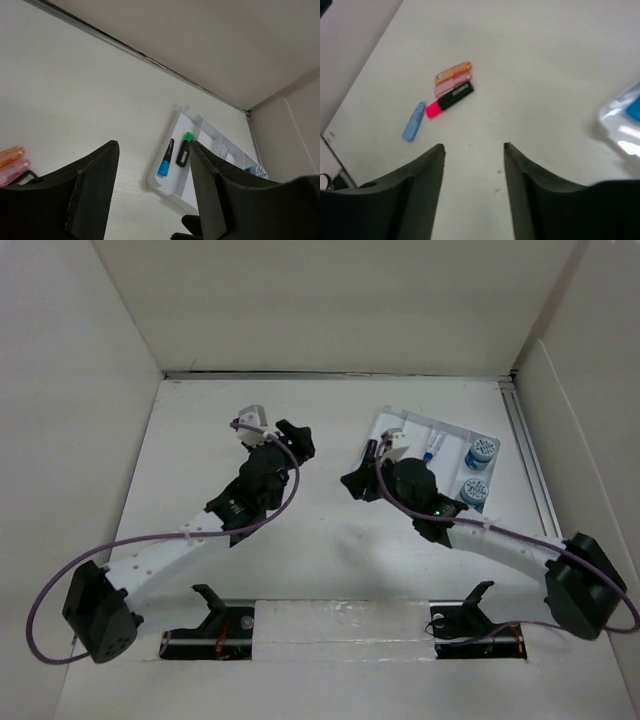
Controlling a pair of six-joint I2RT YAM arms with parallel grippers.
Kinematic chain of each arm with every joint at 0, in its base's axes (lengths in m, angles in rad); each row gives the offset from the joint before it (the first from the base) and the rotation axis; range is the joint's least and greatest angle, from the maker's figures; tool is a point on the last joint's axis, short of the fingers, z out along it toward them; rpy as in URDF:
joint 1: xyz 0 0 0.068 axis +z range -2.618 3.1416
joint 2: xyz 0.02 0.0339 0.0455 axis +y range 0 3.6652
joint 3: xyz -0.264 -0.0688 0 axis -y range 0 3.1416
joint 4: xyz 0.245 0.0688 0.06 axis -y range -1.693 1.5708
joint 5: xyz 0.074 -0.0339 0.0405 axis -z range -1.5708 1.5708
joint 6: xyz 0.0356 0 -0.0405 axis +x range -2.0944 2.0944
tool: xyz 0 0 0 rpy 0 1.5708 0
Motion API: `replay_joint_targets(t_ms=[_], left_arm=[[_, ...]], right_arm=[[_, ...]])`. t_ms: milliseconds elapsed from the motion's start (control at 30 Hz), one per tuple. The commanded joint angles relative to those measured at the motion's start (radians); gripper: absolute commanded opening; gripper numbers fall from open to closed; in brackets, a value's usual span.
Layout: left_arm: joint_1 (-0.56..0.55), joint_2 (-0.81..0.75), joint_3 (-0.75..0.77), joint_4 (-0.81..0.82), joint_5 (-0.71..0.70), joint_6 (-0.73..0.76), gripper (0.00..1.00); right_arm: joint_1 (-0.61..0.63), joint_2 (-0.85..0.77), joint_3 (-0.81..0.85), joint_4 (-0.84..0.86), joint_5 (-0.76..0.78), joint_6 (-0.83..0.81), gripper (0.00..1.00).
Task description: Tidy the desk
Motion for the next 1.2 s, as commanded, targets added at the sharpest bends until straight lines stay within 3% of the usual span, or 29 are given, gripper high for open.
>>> replay_joint_targets(t_ms=[0, 167, 400, 533, 833, 967, 1167], left_arm=[[0.009, -0.118, -0.088, -0.089, -0.165, -0.103, 0.54], [0.03, -0.371, -0.234, -0.065, -0.294, -0.123, 0.54], [-0.02, -0.617, -0.303, -0.085, -0.364, -0.11, 0.53], [-0.033, -0.66, -0.347, -0.039, -0.396, -0.078, 0.53], [-0.033, -0.605, -0.32, -0.071, -0.364, -0.1, 0.53], [-0.033, -0.607, -0.32, -0.07, -0.358, -0.098, 0.53], [-0.033, -0.617, -0.324, -0.062, -0.349, -0.092, 0.53]], right_arm=[[0.084, 0.162, 0.143, -0.007, 0.036, -0.052, 0.57], [0.211, 0.454, 0.419, -0.097, 0.074, -0.064, 0.79], [0.254, 0.703, 0.686, -0.199, 0.109, -0.084, 0.87], [0.286, 0.853, 0.872, -0.387, 0.227, -0.102, 0.87], [0.337, 1.013, 1.054, -0.51, 0.462, -0.107, 0.82], [0.348, 1.042, 1.122, -0.524, 0.45, -0.11, 0.81], [0.357, 1.013, 1.075, -0.467, 0.438, -0.092, 0.77]])
